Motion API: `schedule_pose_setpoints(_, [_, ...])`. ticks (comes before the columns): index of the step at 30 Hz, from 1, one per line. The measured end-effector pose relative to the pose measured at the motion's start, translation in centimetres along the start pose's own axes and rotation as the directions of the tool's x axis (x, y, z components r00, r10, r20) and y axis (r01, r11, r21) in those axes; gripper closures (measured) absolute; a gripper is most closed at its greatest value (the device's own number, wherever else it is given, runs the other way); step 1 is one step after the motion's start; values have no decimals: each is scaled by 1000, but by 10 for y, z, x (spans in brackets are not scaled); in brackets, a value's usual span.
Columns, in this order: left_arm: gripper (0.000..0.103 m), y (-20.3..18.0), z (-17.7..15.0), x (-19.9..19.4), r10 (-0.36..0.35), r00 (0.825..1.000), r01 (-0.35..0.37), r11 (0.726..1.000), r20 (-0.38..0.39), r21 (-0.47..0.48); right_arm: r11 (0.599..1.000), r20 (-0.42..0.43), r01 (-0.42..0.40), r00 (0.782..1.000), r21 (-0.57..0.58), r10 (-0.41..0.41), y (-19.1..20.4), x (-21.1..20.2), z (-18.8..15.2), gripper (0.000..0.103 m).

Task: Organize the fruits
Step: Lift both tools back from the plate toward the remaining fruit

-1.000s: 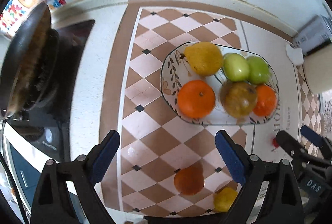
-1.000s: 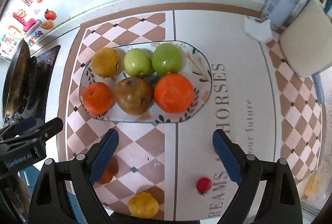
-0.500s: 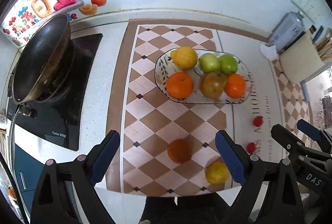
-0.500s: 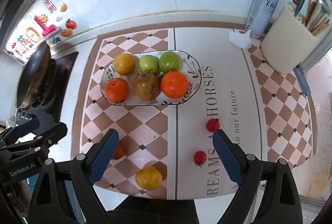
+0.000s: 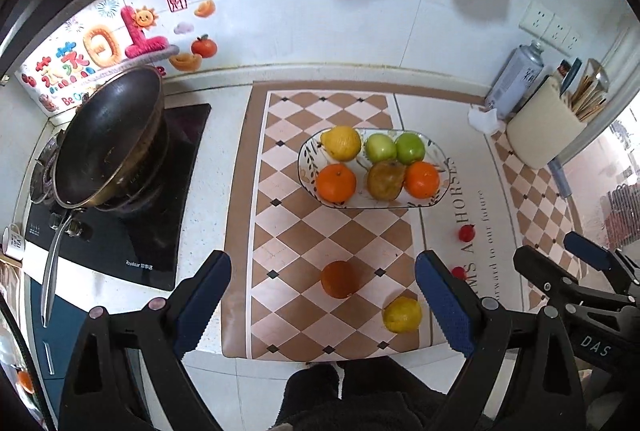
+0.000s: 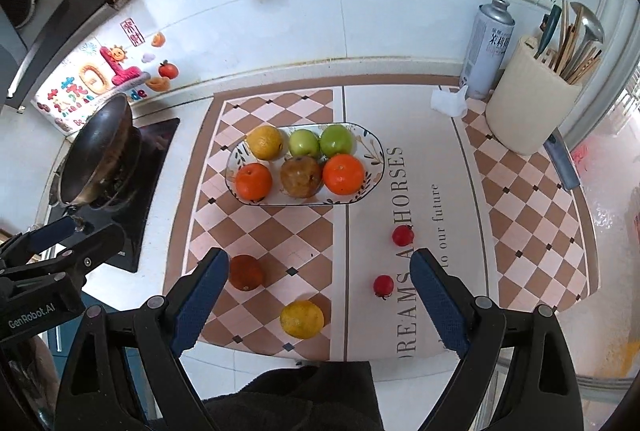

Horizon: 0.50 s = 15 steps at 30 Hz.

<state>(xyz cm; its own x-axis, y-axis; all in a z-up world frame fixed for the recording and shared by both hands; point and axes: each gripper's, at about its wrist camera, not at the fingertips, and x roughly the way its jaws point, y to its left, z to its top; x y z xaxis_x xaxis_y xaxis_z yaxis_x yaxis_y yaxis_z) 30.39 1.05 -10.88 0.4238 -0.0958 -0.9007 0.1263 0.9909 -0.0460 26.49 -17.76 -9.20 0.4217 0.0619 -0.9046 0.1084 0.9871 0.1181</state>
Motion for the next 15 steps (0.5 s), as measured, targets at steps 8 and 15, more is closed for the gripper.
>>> schedule_pose_setpoints(8, [9,0,-3,-22,-8,999,9,1000,44,-5,1000,29,-8,1000,-4,8,3,-21,0,9])
schedule_pose_setpoints(15, [9,-3,-5,-19,0,999,0,1000,36,-12,999,11,-34,999,12,34,2,-15,-1,9])
